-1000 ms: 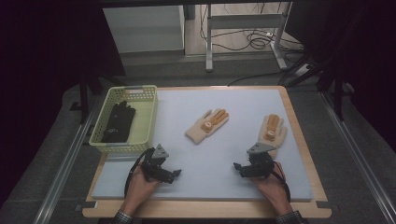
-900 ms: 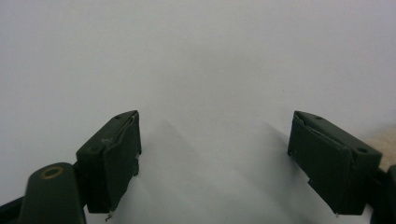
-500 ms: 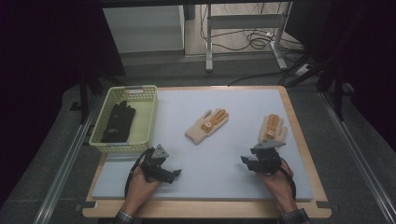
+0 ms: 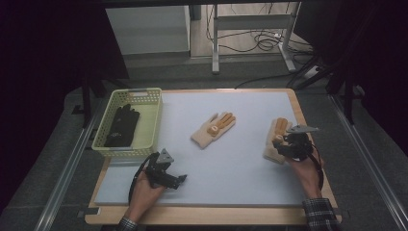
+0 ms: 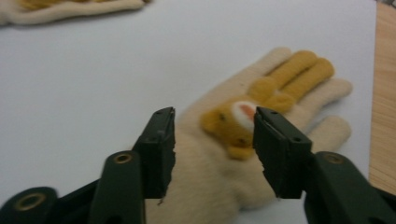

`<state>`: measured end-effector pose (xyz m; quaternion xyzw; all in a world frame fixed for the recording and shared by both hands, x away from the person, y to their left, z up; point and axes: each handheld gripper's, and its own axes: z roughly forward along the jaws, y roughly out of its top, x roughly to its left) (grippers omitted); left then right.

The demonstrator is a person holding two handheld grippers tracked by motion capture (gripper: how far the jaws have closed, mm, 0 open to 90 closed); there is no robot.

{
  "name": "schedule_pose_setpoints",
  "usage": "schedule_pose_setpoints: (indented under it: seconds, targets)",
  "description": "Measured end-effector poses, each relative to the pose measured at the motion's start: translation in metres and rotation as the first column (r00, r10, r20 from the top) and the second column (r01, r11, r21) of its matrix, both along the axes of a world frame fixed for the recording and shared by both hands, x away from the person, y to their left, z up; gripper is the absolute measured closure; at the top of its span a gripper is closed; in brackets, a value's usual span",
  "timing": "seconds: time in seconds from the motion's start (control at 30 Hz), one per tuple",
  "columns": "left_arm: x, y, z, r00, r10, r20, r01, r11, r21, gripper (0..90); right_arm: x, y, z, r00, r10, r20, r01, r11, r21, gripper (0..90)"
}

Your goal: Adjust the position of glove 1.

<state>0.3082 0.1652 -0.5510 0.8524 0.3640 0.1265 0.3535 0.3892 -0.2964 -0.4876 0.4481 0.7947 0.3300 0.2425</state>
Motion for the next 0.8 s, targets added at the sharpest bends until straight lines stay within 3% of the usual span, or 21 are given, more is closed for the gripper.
schedule_pose_setpoints:
  seconds: [0.07,0.27,0.4,0.53,0.8]
  targets:
    - [0.000,0.000,0.000,1.0000,0.000,0.000,0.000,1.0000,0.000,0.9,0.009,-0.005,-0.005,0.9997,-0.023,-0.008,0.023,0.9997,0.003,43.1]
    - [0.000,0.000,0.000,1.0000,0.000,0.000,0.000,1.0000,0.000,0.9,0.024,-0.009,-0.021,0.9992,-0.024,-0.032,0.024,0.9996,0.014,42.1]
    - [0.000,0.000,0.000,1.0000,0.000,0.000,0.000,1.0000,0.000,0.9,0.025,-0.008,-0.026,0.9993,-0.017,-0.033,0.016,0.9998,-0.013,59.4]
    - [0.000,0.000,0.000,1.0000,0.000,0.000,0.000,1.0000,-0.001,0.9,0.021,-0.004,-0.018,0.9998,-0.011,-0.019,0.010,0.9992,-0.040,61.7]
    - [0.000,0.000,0.000,1.0000,0.001,0.000,-0.001,1.0000,-0.001,0.9,0.022,0.013,-0.006,0.9994,0.030,-0.015,-0.030,0.9988,-0.038,58.7]
